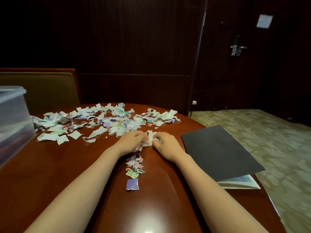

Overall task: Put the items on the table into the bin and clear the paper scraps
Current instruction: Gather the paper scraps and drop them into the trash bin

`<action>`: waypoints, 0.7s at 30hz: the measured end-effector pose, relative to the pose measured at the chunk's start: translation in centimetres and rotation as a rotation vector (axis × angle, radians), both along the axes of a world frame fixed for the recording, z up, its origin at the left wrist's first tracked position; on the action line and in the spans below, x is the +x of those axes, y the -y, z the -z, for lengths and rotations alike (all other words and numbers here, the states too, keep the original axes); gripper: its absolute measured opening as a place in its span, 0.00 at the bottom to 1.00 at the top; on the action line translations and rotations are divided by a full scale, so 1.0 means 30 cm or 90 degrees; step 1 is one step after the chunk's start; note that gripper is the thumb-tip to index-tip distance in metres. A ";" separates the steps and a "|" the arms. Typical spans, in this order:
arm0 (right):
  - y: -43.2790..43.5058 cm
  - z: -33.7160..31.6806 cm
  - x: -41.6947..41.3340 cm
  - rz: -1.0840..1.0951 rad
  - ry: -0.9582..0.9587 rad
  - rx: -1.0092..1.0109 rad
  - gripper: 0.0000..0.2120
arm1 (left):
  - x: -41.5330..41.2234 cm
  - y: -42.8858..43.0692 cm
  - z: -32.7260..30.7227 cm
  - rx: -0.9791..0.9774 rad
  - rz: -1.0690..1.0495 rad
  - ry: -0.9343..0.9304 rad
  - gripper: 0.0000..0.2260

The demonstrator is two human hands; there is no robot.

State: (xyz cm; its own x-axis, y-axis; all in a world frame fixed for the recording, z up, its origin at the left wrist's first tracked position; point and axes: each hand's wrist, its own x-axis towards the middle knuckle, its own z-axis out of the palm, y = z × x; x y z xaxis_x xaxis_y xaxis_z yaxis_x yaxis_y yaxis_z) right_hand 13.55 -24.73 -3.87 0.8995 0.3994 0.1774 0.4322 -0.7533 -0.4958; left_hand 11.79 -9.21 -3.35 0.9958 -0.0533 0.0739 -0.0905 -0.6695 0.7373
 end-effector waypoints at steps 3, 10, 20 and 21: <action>0.010 -0.011 -0.070 -0.016 -0.016 0.085 0.12 | -0.047 -0.022 -0.022 -0.067 -0.009 0.012 0.17; 0.031 -0.019 -0.175 0.100 0.014 0.334 0.11 | -0.096 -0.021 -0.054 -0.109 -0.069 0.083 0.07; 0.047 -0.017 -0.274 0.009 -0.081 0.027 0.34 | -0.182 0.070 -0.019 -0.166 0.046 -0.079 0.15; 0.048 -0.016 -0.289 0.004 -0.095 0.047 0.37 | -0.192 0.079 -0.019 -0.180 0.049 -0.065 0.14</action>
State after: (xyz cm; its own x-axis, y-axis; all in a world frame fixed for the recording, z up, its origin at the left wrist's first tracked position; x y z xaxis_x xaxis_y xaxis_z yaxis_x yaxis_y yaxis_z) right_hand 4.89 -26.16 -3.40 0.9204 0.3845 0.0706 0.3453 -0.7150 -0.6079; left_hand 6.04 -11.57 -2.77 0.9927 -0.1210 -0.0037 -0.0491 -0.4304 0.9013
